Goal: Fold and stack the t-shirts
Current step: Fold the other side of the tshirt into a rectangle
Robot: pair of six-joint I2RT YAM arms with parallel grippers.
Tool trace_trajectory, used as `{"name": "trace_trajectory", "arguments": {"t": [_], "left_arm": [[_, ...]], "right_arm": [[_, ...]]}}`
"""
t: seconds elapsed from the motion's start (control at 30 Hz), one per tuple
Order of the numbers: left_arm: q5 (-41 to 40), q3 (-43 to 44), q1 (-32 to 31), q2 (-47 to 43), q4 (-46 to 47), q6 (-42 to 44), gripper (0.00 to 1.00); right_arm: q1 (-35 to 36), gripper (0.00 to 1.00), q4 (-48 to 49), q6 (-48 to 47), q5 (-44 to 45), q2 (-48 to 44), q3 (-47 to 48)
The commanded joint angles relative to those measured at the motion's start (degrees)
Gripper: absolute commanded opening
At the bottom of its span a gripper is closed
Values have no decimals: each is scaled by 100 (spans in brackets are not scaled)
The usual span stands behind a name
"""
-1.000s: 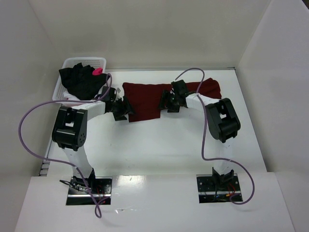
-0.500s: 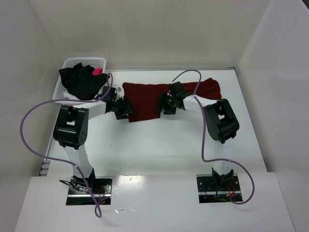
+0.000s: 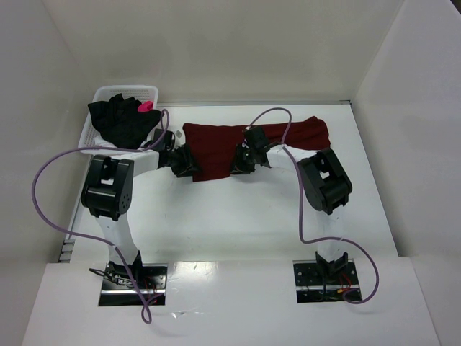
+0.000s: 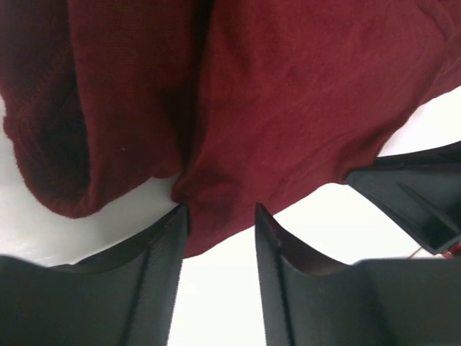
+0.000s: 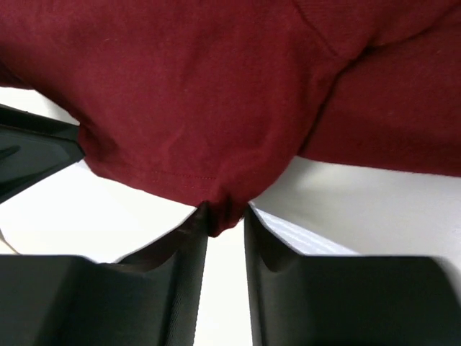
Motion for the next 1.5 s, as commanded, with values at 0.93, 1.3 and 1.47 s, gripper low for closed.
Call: {"name": "trace_trajectory", "arguments": {"t": [0.93,1.3,1.47], "left_arm": [[662,3115,517,944,-890,387,0],[540,4486,710,1973,-1162,334,80],[460,4610,763,1850,-1162,334,86]], "right_arm": [[-328,12,-923,-763,469,1479,4050],[-575,100,-1230,-684,540,2272,5290],[-1004,100,-1107,-456,592,1999,5290]]}}
